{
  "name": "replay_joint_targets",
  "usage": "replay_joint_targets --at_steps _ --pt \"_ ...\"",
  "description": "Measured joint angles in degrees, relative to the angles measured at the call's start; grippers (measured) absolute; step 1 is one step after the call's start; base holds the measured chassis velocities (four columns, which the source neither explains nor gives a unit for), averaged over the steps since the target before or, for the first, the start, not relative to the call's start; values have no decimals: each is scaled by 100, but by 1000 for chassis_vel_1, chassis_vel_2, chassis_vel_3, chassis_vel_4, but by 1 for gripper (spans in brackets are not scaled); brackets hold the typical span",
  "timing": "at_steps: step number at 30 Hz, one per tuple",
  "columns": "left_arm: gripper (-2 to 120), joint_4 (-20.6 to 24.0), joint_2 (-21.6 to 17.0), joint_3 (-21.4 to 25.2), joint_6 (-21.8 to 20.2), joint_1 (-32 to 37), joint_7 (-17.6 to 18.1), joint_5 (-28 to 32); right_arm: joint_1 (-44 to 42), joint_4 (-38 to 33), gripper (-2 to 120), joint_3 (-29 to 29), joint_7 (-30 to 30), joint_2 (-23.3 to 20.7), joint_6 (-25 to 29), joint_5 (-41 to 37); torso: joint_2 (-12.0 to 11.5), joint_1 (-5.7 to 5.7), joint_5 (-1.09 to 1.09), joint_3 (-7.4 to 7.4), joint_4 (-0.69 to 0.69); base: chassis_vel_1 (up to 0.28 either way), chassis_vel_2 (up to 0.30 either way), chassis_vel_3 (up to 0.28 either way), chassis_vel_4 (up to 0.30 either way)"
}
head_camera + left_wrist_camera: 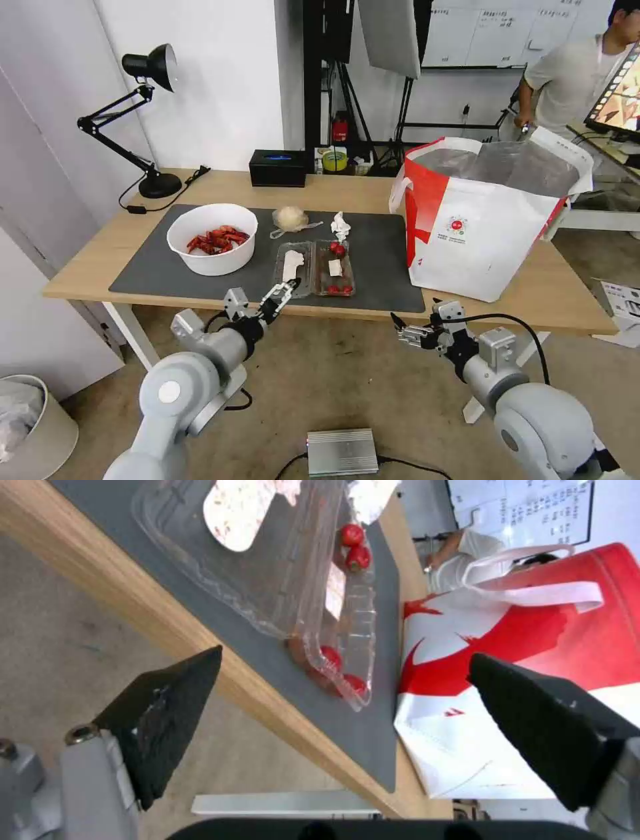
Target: Pick up the trash from the table and place it into the takeout bag.
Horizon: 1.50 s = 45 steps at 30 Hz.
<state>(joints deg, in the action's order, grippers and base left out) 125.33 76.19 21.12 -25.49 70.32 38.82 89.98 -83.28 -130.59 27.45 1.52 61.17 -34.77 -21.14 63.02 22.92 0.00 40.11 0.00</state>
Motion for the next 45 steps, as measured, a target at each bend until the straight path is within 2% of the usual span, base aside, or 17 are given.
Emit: replay_joint_targets --at_steps 10,15,45 --pt "100 -369 25 -225 66 -321 62 -32 -22 19 100 20 0 82 -1 76 0 0 0 0 0 0 0 0 0" --pt "100 -693 139 -469 175 -632 141 -80 -92 -5 100 132 5 129 -1 91 0 0 0 0 0 0 0 0 0" --pt "100 -1086 356 -641 442 -917 261 -341 -184 -49 100 203 19 198 49 121 0 -1 0 -1 0 0 0 0 0"
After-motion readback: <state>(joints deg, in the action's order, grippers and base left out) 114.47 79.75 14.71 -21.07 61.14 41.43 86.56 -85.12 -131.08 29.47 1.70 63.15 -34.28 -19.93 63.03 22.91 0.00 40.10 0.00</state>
